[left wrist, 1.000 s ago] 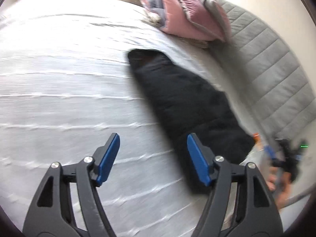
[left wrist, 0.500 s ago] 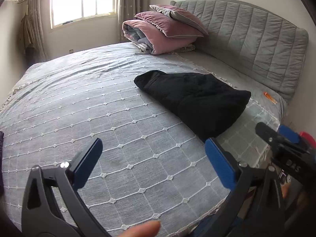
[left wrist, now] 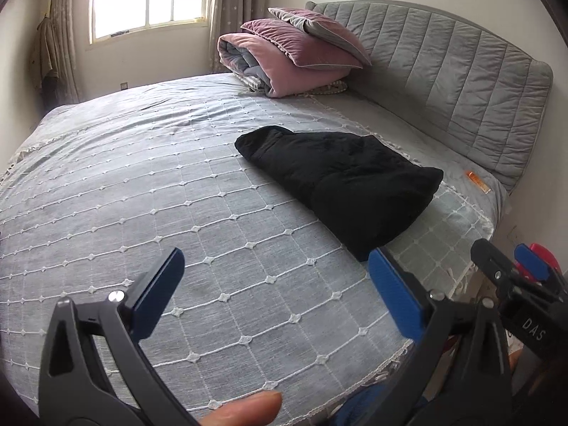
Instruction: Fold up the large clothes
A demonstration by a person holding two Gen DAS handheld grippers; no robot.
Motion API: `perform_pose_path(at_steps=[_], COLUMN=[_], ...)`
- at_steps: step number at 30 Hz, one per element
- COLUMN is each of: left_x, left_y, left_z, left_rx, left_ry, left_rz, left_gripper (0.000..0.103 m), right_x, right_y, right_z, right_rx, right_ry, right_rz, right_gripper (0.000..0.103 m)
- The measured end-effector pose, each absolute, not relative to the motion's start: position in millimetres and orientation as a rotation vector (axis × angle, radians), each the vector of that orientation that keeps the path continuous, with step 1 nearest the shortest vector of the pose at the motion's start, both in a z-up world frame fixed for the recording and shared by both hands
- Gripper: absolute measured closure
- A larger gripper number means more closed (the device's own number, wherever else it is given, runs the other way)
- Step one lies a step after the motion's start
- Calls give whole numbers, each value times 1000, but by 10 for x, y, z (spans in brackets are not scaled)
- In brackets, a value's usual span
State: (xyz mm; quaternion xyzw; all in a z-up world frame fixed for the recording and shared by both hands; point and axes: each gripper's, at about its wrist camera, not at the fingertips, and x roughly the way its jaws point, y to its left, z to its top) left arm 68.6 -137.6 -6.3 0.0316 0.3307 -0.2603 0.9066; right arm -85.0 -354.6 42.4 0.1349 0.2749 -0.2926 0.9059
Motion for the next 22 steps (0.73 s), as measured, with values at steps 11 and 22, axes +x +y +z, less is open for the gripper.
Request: perform_pose_path(at_steps=[11, 22], left_x=[678, 649], left_y=[-1474, -1529], left_z=[-102, -123], left_rx=[78, 94], left_ry=[698, 698], left_rz=[-565, -590], left_gripper=[0, 0], right_x=[-874, -872], right_y=[-3539, -3557], right_z=[390, 339], right_rx=[285, 281], right_ry=[585, 601], right_rz=[-609, -623], right_gripper=[0, 0])
